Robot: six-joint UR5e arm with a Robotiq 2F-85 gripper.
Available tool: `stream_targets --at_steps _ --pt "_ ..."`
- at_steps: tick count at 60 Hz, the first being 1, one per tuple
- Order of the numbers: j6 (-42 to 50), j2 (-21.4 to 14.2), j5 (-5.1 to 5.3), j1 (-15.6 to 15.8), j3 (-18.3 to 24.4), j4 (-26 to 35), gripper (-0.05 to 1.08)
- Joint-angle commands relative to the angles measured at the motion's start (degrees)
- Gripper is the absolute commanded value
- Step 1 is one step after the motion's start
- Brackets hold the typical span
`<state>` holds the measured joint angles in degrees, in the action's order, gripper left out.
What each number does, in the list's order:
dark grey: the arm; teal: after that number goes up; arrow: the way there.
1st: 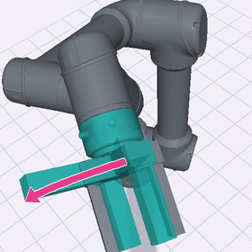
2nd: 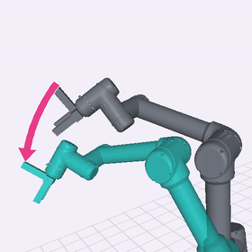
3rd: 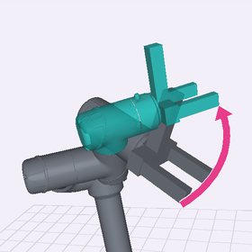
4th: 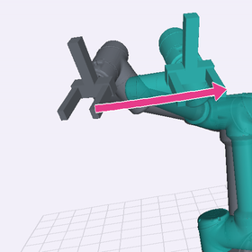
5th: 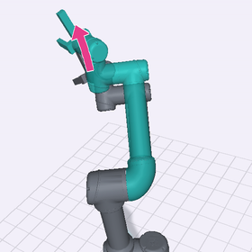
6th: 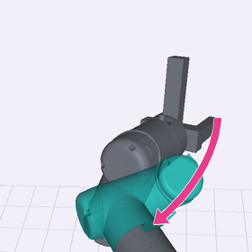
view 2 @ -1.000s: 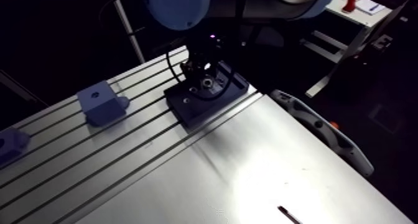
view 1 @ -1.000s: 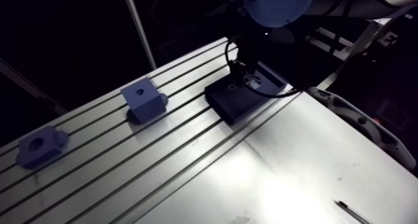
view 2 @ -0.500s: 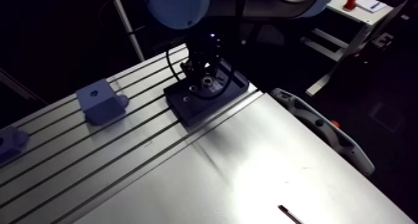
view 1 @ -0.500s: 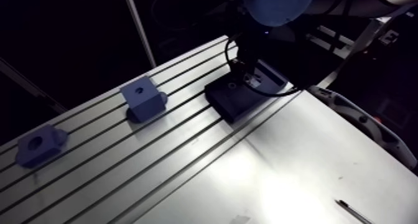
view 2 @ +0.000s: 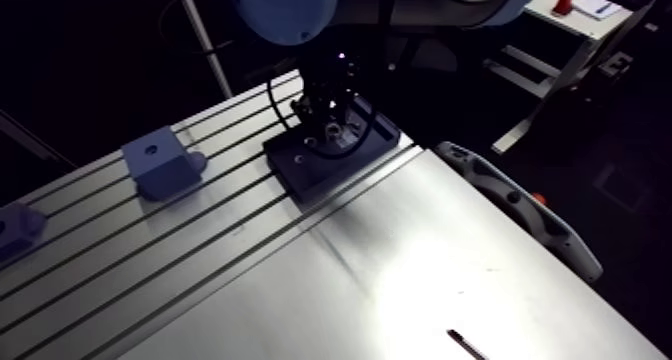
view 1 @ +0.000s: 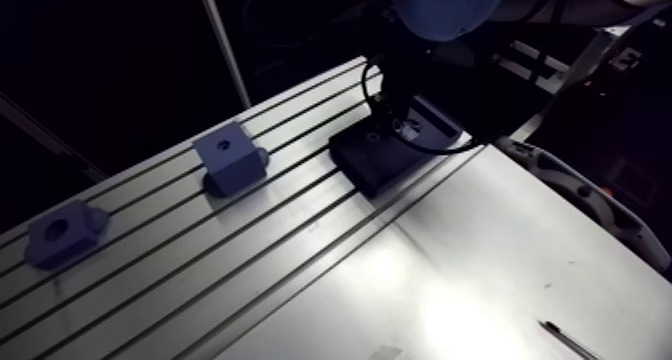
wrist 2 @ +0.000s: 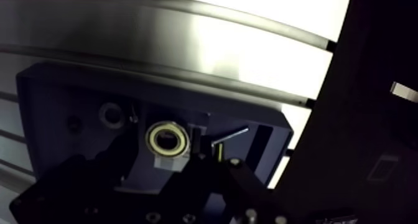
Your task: Pick up the bearing and press it into the housing until flush.
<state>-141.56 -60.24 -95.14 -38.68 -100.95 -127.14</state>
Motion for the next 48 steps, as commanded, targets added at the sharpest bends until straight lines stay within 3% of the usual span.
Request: stream_targets --at_steps 1,48 --pt "0.0 0.0 0.00 -0.1 -0.1 0.0 0.44" --pt "0.0 0.0 0.09 -0.1 -0.1 0.0 0.52"
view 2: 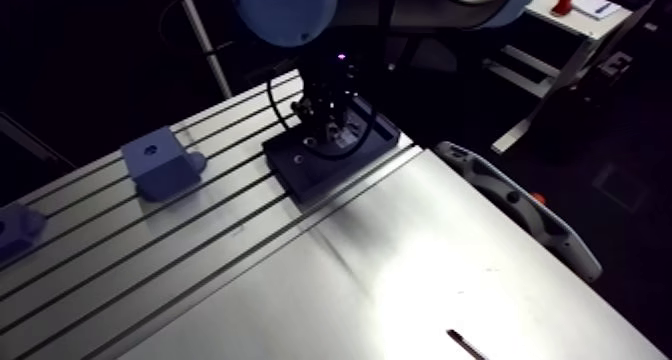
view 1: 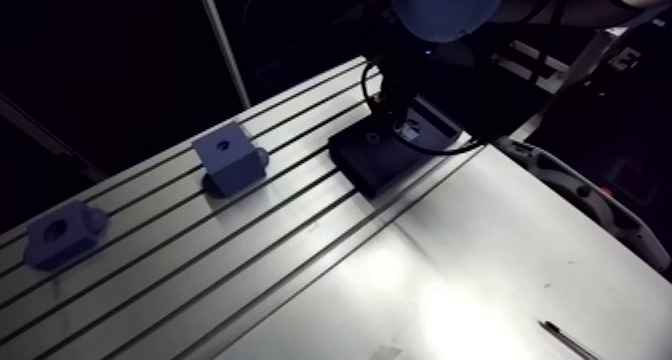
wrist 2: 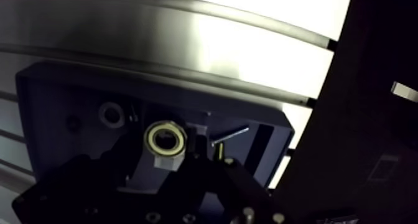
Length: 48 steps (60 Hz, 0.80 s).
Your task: Pick up the bearing and press it into the housing until flush.
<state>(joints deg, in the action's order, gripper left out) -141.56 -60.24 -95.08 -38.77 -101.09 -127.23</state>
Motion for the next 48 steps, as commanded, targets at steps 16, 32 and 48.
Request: stream_targets --at_steps 16,32,48 --pt "0.0 0.0 0.01 0.0 0.0 0.0 0.54" --pt "0.0 0.0 -0.06 0.0 0.0 -0.1 0.57" --pt "0.0 0.0 -0.06 0.0 -0.1 0.0 0.58"
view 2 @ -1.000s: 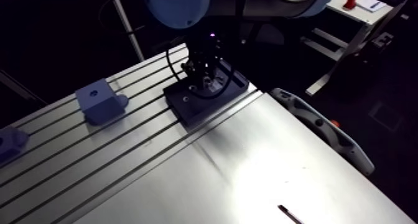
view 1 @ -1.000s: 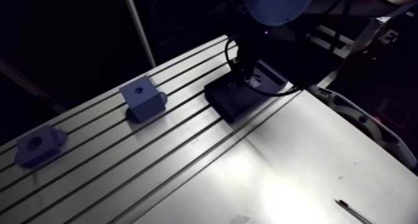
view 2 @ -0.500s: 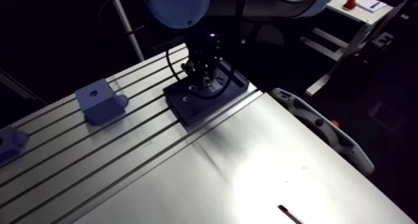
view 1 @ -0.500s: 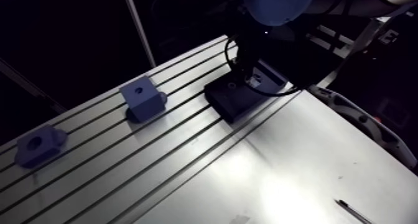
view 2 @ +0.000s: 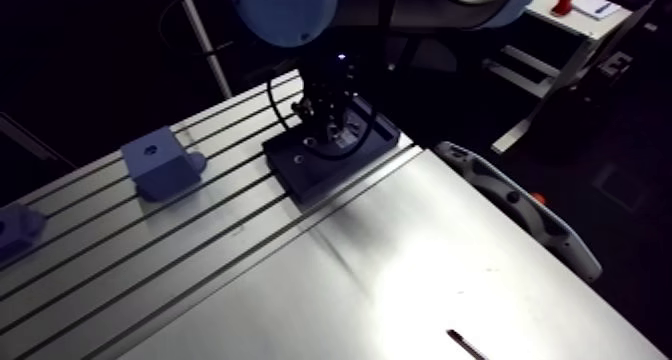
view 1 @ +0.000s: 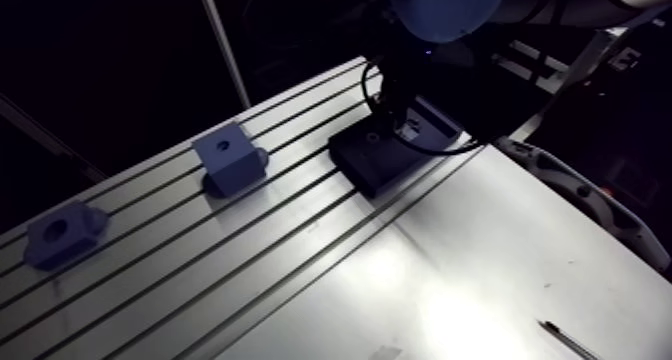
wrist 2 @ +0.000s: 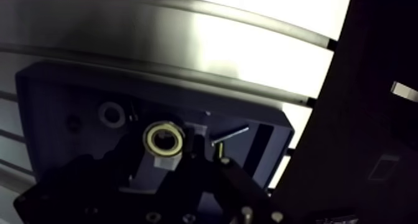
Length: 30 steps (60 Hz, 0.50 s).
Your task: Pick up the bearing and press it into the housing until flush.
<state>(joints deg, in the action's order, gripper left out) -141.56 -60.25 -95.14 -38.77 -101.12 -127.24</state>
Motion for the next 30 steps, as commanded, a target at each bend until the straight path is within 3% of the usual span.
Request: stream_targets --at_steps 1,30 --pt "0.0 0.0 0.00 0.0 -0.1 0.0 0.58" --pt "-0.1 -1.1 0.09 -0.2 0.2 0.3 0.60"
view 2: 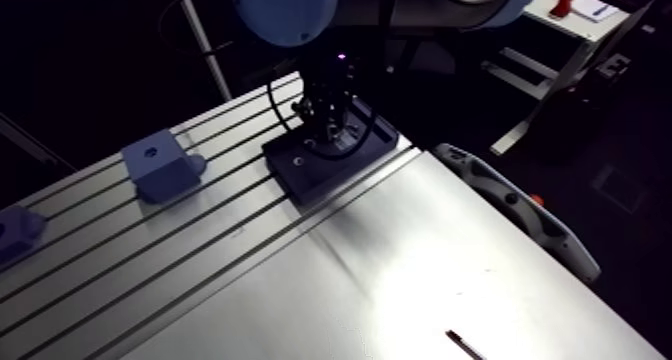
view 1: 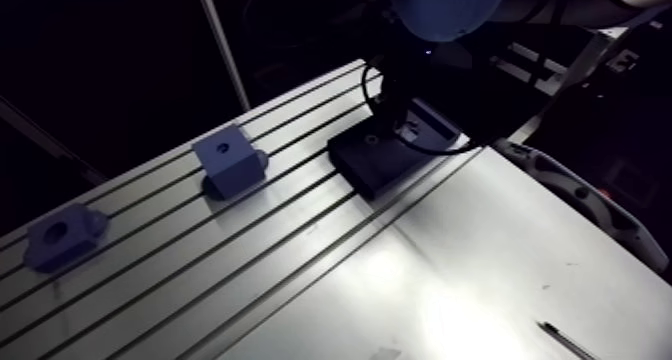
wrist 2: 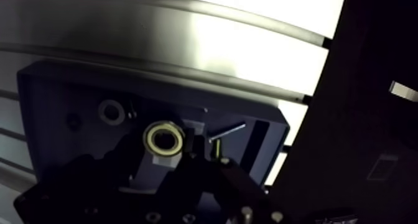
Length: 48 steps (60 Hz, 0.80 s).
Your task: Pick up the bearing and press it into the housing until flush.
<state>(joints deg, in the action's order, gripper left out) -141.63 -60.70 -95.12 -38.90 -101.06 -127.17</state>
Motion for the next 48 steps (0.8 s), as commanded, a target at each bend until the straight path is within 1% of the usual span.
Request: stream_targets --at_steps 1,10,16,18,37,39,48 --pt "0.0 -0.6 0.06 0.0 0.1 0.2 0.60" --pt "0.0 -2.3 0.24 0.0 0.0 0.6 0.60" --pt "0.1 -4.0 0.24 0.0 -0.3 1.1 0.60" --pt "0.5 -5.4 0.24 0.0 -0.3 2.4 0.60" --pt "8.4 -11.5 0.23 0.4 0.0 9.1 0.60" --pt "10.6 -12.6 0.33 1.1 0.3 10.2 0.60" --pt "15.6 -14.1 0.33 3.7 0.9 12.5 0.60"
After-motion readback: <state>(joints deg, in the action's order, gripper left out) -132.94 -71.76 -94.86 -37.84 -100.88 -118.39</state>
